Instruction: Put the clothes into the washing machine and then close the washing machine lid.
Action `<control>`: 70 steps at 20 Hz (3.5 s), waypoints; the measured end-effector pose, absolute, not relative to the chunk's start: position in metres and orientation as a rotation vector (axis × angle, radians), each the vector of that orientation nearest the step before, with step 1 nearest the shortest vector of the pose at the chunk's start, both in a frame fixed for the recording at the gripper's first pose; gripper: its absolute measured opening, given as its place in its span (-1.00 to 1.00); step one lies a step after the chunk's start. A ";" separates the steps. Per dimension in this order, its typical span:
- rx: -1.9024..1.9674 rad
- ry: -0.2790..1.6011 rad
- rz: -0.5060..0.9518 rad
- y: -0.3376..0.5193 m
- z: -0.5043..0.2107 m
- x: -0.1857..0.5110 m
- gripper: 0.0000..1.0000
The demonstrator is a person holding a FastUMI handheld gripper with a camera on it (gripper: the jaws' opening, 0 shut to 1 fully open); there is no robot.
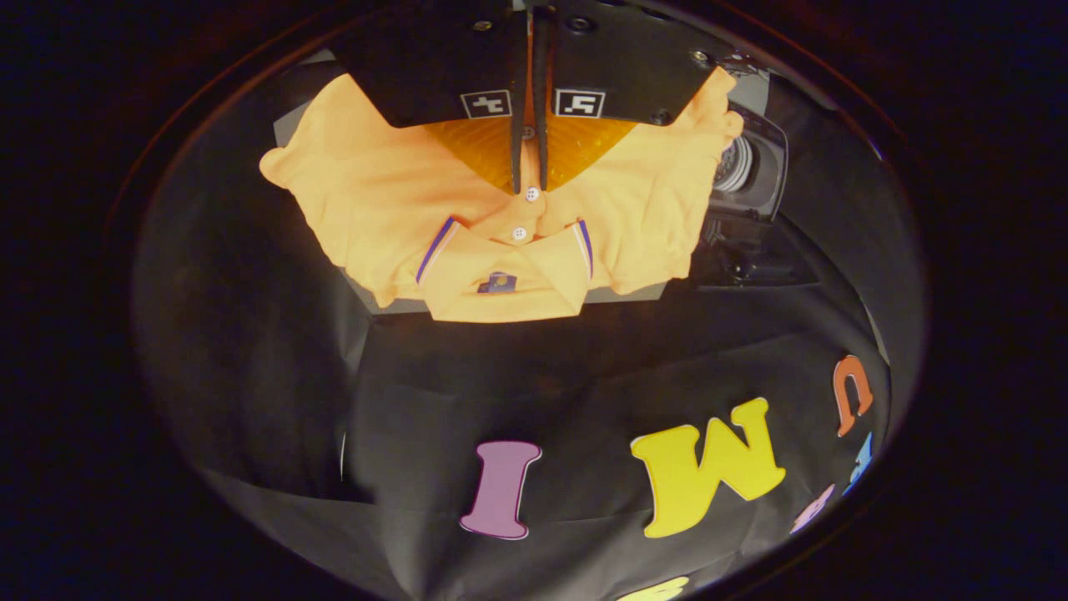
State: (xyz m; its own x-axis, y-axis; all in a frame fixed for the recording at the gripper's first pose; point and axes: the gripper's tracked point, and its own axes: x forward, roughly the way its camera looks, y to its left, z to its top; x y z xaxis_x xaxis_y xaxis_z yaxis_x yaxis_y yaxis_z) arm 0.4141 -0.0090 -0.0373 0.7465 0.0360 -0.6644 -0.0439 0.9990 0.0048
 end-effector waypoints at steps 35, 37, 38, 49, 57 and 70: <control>-0.112 0.646 0.478 0.346 0.046 0.388 -0.88; -0.115 0.655 0.487 0.356 0.037 0.390 -0.88; -0.118 0.663 0.492 0.360 0.033 0.390 -0.89; -0.137 0.735 0.508 0.389 -0.032 0.399 -0.89; -0.139 0.804 0.505 0.391 -0.086 0.406 -0.89; -0.093 0.914 0.450 0.380 -0.184 0.421 -0.88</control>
